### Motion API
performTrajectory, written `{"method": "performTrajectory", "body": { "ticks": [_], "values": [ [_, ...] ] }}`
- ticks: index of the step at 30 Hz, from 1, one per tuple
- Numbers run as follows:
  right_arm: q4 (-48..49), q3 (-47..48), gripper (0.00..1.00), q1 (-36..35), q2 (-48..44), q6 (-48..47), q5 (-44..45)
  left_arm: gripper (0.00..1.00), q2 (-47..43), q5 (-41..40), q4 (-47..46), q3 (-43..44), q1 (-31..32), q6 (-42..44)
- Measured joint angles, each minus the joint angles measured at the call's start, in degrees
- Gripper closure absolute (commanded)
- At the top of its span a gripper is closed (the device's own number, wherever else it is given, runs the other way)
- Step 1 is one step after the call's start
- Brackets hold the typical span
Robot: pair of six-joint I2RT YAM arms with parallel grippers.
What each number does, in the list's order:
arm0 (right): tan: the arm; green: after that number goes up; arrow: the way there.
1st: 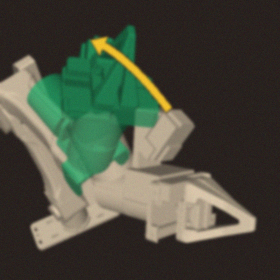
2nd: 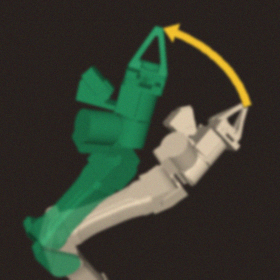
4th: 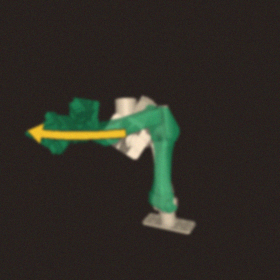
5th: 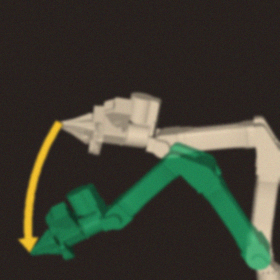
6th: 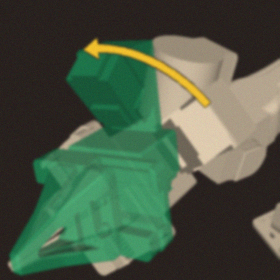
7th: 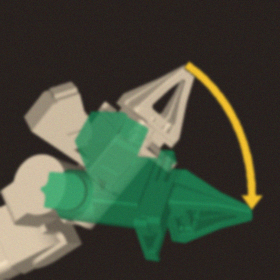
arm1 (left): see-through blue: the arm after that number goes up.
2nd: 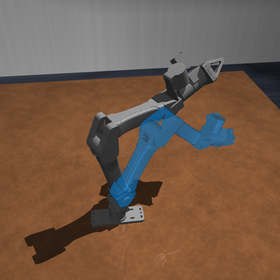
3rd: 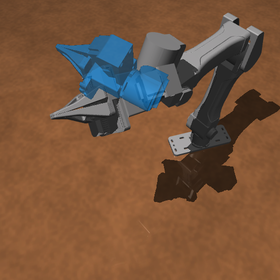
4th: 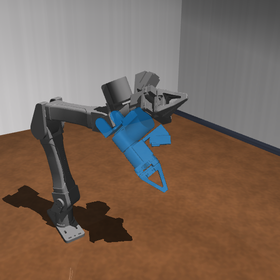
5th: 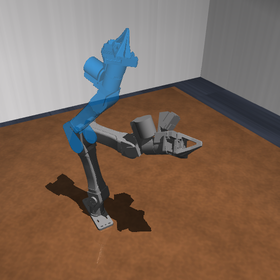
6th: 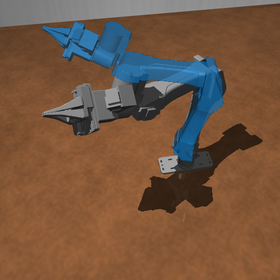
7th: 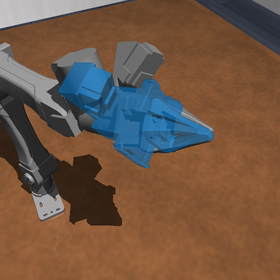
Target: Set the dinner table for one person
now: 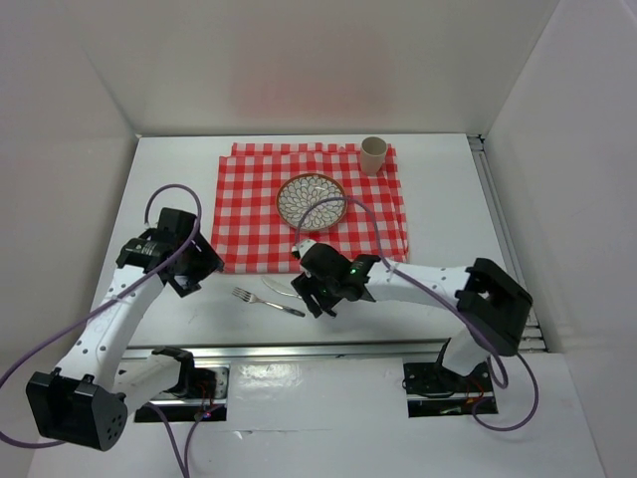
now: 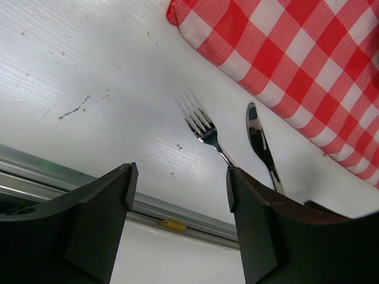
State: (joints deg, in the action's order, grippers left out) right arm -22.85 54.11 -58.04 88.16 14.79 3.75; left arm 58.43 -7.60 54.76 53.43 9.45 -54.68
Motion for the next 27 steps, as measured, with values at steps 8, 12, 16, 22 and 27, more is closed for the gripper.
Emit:
{"method": "performTrajectory", "body": {
  "ticks": [8, 12, 16, 22, 27],
  "values": [
    [4.0, 2.9, 0.31, -0.4, 10.9, -2.4, 1.9, 0.19, -0.2, 1.2, -2.8, -0.6, 0.0, -0.8],
    [5.7, 4.3, 0.41, -0.5, 12.7, -3.3, 2.0, 0.19, -0.3, 0.8, -2.9, -0.6, 0.0, -0.7],
    [7.1, 5.0, 0.66, -0.5, 13.8, -4.7, 2.1, 0.19, -0.4, 0.1, -3.0, -0.6, 0.0, -0.6],
    [8.7, 5.3, 0.86, -0.5, 14.4, -5.4, 1.8, 0.19, -1.3, -0.3, -2.9, -2.6, 0.0, -0.5],
    [8.7, 5.3, 0.96, -1.2, 14.4, -6.8, 2.8, 0.19, -1.5, -0.7, -3.0, -3.6, 0.0, -0.5]
  ]
}}
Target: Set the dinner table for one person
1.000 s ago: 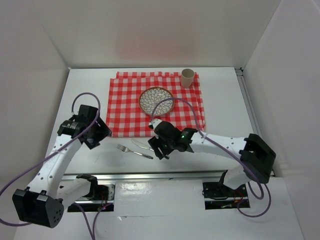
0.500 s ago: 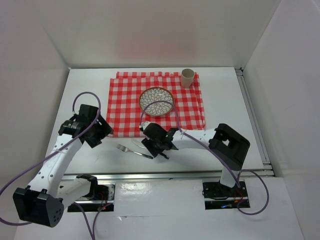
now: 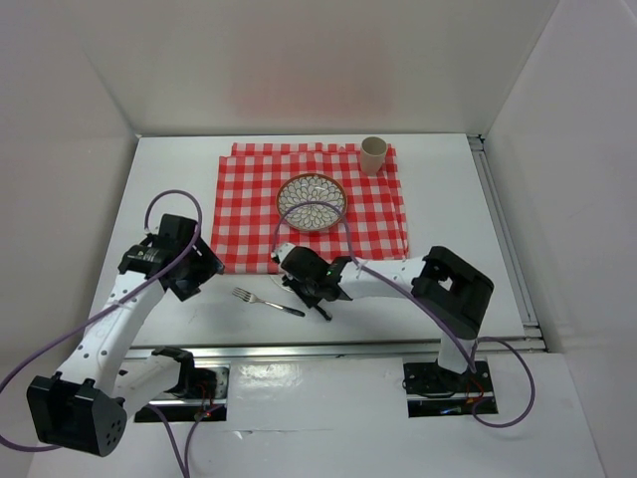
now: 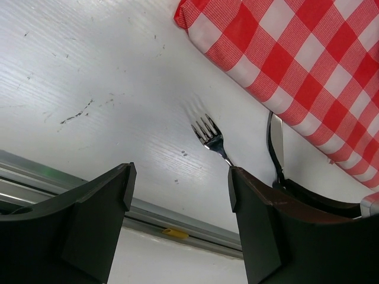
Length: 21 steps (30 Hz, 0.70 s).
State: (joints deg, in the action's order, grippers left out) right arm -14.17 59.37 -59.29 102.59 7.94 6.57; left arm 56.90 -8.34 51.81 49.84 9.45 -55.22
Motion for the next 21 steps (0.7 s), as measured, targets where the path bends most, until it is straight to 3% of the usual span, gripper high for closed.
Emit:
{"method": "performTrajectory", "body": {
  "ticks": [4, 21],
  "values": [
    [-0.5, -0.1, 1.0, -1.1, -0.4, -1.5, 1.2, 0.19, 0.0, -0.2, 0.1, -0.6, 0.0, 0.0],
    [-11.5, -4.5, 1.0, -1.5, -12.4, -1.2, 4.7, 0.19, 0.0, -0.4, -1.5, -0.9, 0.0, 0.0]
  ]
}}
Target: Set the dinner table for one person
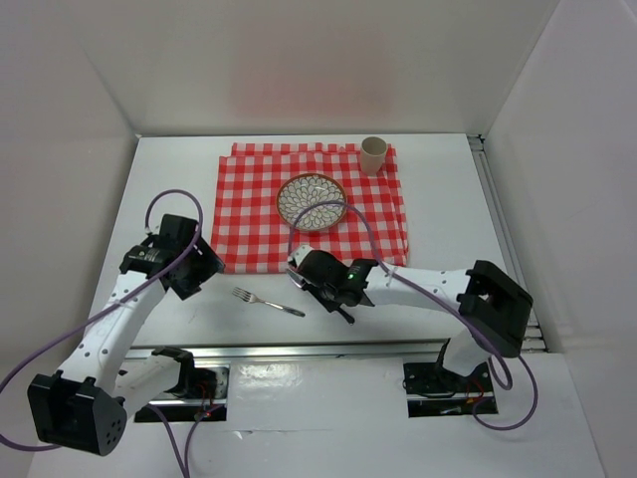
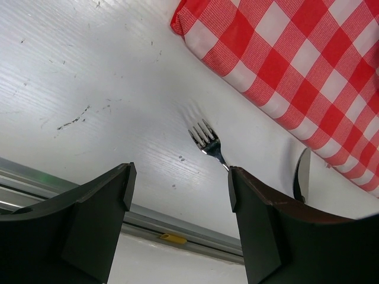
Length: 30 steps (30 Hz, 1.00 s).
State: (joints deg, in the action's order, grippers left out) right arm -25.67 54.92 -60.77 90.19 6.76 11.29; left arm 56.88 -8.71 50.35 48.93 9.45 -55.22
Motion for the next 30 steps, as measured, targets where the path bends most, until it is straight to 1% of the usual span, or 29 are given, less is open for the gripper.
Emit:
{"method": "performTrajectory", "body": {
  "ticks": [4, 7, 10, 13, 16, 18, 20, 22, 26, 27, 30],
  "values": [
    [-1.5, 0.0, 1.0, 0.3, -1.8, 0.2, 2.3, 0.19, 1.1, 0.0, -0.6, 0.0, 0.0, 0.0],
    [-2.8, 0.3, 1.0, 2.6, -2.7, 1.2, 2.5, 0.19, 1.8, 0.0, -0.8, -0.2, 0.0, 0.0],
    [-4.2, 1.5, 1.0, 7.8, -3.5, 2.4, 2.3, 0.19, 2.0, 0.0, -0.9, -0.2, 0.0, 0.0],
    [-5.0, 3.9, 1.0, 14.6, -3.8, 4.1, 0.5, 0.19, 2.6, 0.0, -0.7, 0.3, 0.1, 0.0],
    [-5.2, 6.9, 1.0, 20.6, -3.8, 5.8, -0.9, 0.2, 4.7, -0.2, -0.3, 1.9, 0.6, 0.0],
    [-5.3, 8.6, 1.0, 24.0, -3.8, 7.0, -1.6, 0.2, 6.5, -0.5, -0.2, 3.0, 2.0, 0.0],
    [-5.8, 10.4, 1.0, 27.3, -3.3, 8.4, -2.7, 0.23, 7.7, -0.7, 0.0, 3.3, 3.7, -0.2],
    [-6.2, 12.7, 1.0, 30.5, -1.9, 9.9, -4.0, 0.23, 8.4, -0.9, 0.7, 3.4, 5.6, -0.6],
    [-6.7, 17.8, 1.0, 36.1, 3.3, 11.5, -5.6, 0.25, 11.4, -1.7, 2.5, 4.9, 9.8, -2.1],
    [-6.7, 19.0, 1.0, 37.2, 5.1, 11.7, -5.7, 0.28, 12.0, -1.9, 2.6, 5.2, 11.0, -2.6],
    [-6.8, 20.8, 1.0, 39.1, 9.4, 11.8, -6.1, 0.28, 13.0, -2.1, 3.1, 5.7, 15.1, -4.8]
  ]
}}
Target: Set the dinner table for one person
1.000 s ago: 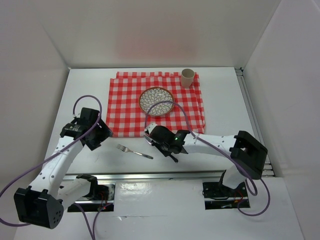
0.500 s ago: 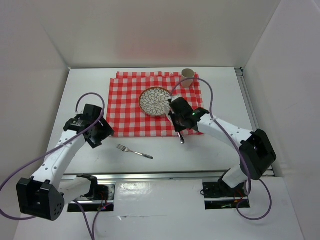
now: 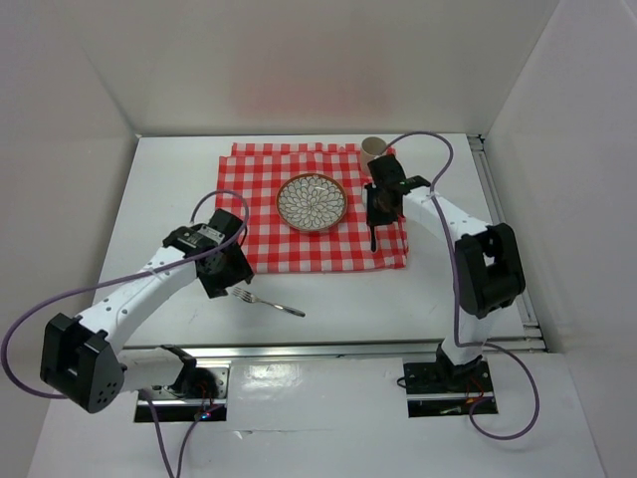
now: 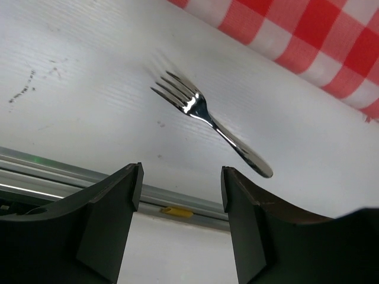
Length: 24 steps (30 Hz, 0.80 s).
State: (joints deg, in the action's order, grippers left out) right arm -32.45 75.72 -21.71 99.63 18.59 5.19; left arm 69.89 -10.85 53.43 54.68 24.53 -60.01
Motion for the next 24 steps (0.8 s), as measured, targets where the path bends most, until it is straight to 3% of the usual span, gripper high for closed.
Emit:
{"method": "performTrajectory", "body": {
  "ticks": [7, 15, 18, 19, 20, 22, 24],
  "values": [
    [-0.6, 3.3, 1.0, 3.8, 7.9, -0.9, -1.6, 0.23, 2.0, -0.5, 0.7, 2.3, 8.3, -5.7],
    [0.0, 6.7, 0.98, 5.7, 12.5, -1.9, -1.6, 0.21, 5.5, 0.4, 0.2, 2.5, 13.5, -10.6],
    [0.1, 8.3, 0.8, 5.7, 15.1, -2.0, -1.4, 0.21, 6.6, 0.7, -0.1, 2.5, 14.7, -11.3],
    [0.1, 8.9, 0.71, 5.6, 16.1, -1.9, -1.0, 0.2, 6.9, 0.7, -0.2, 2.5, 15.1, -12.2],
    [0.1, 9.2, 0.45, 5.6, 16.7, -1.9, -0.7, 0.2, 7.1, 0.8, -0.3, 2.5, 15.2, -12.4],
    [-0.1, 9.2, 0.26, 5.4, 17.2, -1.7, 0.2, 0.2, 7.5, 0.9, -0.5, 2.5, 15.4, -13.9],
    [-0.3, 9.4, 0.16, 5.0, 17.2, -1.8, 0.8, 0.17, 7.9, 1.1, -0.5, 2.5, 15.8, -15.4]
  ]
}}
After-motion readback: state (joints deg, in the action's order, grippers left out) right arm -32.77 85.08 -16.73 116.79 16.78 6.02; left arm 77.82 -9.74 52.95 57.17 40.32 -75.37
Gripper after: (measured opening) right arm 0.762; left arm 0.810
